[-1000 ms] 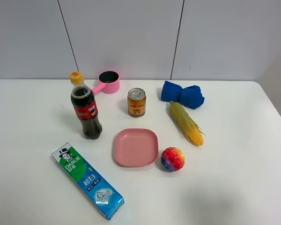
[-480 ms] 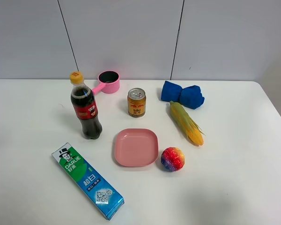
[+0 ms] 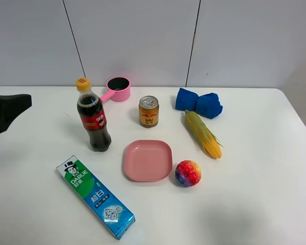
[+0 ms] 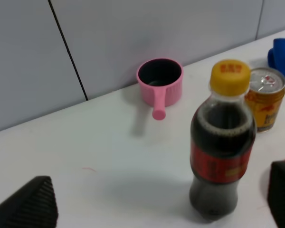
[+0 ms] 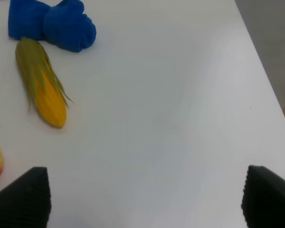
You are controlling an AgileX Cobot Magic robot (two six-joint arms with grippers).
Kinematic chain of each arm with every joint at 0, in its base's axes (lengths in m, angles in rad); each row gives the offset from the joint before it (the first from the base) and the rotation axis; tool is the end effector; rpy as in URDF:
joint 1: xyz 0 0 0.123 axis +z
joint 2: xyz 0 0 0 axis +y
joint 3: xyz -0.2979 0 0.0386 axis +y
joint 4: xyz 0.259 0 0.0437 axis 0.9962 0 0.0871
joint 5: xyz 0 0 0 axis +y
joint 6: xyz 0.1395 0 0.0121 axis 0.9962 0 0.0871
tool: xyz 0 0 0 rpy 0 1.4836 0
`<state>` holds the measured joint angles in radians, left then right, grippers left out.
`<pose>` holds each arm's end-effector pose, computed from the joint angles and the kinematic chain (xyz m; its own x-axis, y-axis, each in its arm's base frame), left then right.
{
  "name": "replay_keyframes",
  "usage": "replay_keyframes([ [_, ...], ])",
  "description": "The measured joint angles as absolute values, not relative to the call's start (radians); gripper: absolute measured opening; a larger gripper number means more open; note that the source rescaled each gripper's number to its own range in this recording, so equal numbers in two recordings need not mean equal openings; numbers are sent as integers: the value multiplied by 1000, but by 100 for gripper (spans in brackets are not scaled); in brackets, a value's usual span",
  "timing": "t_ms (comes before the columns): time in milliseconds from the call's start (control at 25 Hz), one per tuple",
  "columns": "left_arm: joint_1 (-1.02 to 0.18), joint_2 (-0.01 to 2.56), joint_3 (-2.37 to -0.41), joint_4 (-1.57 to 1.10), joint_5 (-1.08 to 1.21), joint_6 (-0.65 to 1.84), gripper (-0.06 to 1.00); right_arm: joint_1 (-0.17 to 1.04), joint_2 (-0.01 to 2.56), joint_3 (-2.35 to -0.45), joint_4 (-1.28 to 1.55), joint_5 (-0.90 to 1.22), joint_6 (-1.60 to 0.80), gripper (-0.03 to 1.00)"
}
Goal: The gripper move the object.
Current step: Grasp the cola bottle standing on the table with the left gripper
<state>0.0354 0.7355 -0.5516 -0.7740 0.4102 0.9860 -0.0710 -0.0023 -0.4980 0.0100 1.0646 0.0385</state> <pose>0.1928 -0.0323 0.2949 -0.3187 0.2313 -0.9192 0.3134 0.9409 0.1281 0.0327 -0.0011 0.2591 -0.4549 0.0758 -0.8873 0.0830 0.9956 0.0425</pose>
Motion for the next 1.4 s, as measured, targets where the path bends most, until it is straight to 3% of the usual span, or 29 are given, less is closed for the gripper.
replay_keyframes([
  [360, -47, 735, -443, -1110, 325, 1271, 100, -71, -2, -498, 10, 1065, 38, 100],
  [640, -103, 736, -403, -1076, 237, 1294, 100, -71, -2, -498, 10, 1065, 38, 100],
  [1000, -104, 812, -401, -835, 177, 975, 100, -71, -2, -498, 10, 1065, 38, 100],
  [1400, -105, 863, -401, -316, 0, 248, 100, -71, -2, -498, 10, 1065, 38, 100],
])
